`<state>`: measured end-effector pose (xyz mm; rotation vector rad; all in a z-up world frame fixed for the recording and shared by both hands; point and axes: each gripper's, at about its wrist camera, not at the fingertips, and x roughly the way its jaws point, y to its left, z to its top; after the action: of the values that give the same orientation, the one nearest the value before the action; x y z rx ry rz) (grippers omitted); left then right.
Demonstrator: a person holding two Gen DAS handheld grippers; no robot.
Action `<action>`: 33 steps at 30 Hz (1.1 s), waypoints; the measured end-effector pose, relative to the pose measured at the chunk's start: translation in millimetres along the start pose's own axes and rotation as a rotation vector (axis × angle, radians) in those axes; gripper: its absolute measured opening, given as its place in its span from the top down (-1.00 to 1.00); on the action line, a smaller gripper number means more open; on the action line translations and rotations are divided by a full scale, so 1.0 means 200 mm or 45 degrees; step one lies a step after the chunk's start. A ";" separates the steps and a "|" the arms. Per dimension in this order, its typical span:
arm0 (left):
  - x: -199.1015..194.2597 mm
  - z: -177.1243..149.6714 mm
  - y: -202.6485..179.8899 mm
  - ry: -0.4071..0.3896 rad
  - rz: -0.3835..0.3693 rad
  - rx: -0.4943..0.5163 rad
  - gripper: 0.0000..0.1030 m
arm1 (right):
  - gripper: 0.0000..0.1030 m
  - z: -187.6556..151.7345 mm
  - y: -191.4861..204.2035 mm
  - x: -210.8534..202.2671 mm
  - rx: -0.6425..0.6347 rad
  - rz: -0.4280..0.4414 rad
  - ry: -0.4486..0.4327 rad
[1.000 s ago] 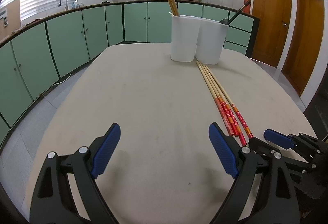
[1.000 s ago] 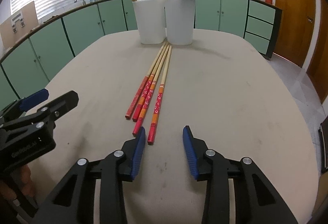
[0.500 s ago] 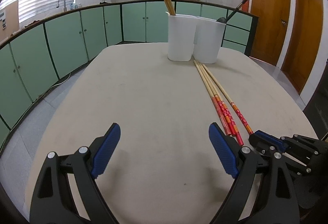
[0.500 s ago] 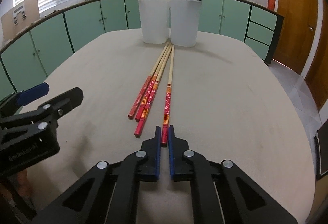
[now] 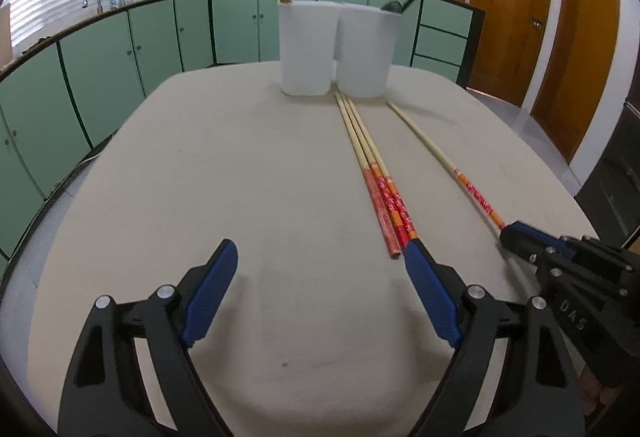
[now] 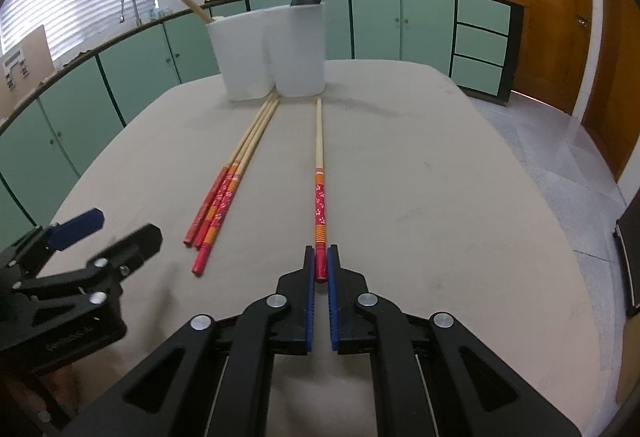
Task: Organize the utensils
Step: 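Grasp a red-patterned chopstick with the right tool while the left tool grasps another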
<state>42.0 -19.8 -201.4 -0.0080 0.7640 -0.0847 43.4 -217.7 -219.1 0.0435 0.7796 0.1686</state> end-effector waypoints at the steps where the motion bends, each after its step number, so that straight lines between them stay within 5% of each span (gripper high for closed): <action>1: 0.01 0.00 0.00 0.010 0.000 -0.001 -0.56 | 0.89 0.00 0.00 0.00 -0.005 -0.001 -0.006; 22: 0.10 0.03 -0.07 0.122 0.013 -0.022 -0.41 | 0.89 0.00 -0.05 0.00 0.007 0.037 -0.018; 33: 0.10 0.03 -0.08 0.124 0.022 -0.003 0.10 | 0.89 0.00 -0.06 0.03 0.018 0.051 0.001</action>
<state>59.5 -36.7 -209.5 0.0008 0.8615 -0.0680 49.4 -228.6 -223.4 0.0727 0.7809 0.2013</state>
